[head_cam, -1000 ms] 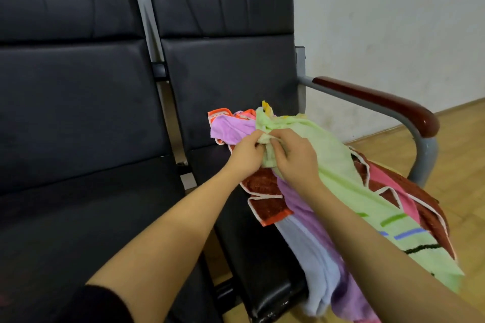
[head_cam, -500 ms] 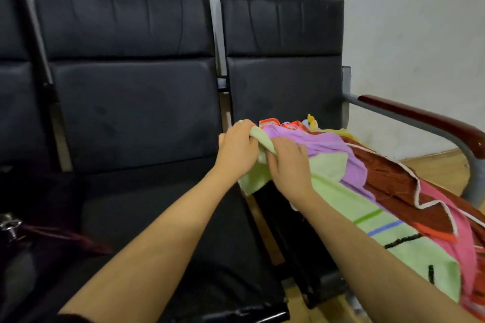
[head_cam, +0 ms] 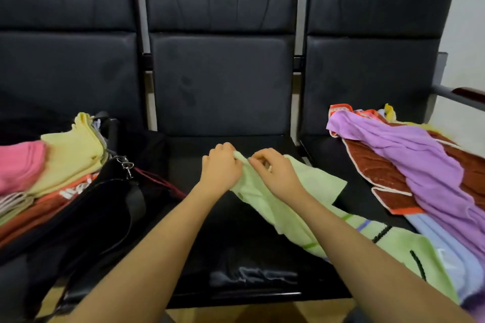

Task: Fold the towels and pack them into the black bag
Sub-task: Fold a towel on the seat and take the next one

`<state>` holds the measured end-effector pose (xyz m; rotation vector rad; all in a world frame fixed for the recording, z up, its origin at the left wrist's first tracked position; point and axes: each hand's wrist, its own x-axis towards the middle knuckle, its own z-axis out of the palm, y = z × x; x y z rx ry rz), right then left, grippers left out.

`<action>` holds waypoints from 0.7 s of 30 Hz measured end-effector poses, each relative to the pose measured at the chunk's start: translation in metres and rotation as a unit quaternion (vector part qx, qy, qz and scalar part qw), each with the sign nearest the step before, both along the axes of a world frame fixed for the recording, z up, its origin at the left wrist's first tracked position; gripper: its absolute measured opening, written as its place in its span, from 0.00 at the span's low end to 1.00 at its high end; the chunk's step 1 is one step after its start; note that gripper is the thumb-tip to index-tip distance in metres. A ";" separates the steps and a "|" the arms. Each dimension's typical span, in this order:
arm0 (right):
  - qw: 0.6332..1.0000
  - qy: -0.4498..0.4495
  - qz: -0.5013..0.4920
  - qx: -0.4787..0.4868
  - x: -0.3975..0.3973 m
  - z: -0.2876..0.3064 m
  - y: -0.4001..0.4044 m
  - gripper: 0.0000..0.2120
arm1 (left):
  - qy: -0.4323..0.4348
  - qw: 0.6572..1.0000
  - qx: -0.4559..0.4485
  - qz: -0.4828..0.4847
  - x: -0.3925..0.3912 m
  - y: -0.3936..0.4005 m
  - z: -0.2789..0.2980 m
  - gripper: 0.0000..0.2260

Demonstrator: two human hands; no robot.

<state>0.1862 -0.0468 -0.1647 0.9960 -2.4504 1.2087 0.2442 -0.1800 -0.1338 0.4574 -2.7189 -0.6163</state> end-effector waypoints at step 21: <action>0.884 -0.139 -0.062 0.442 -0.032 -0.079 -0.006 0.29 | -0.215 0.976 -0.020 -0.012 -0.005 -0.047 -0.109 0.25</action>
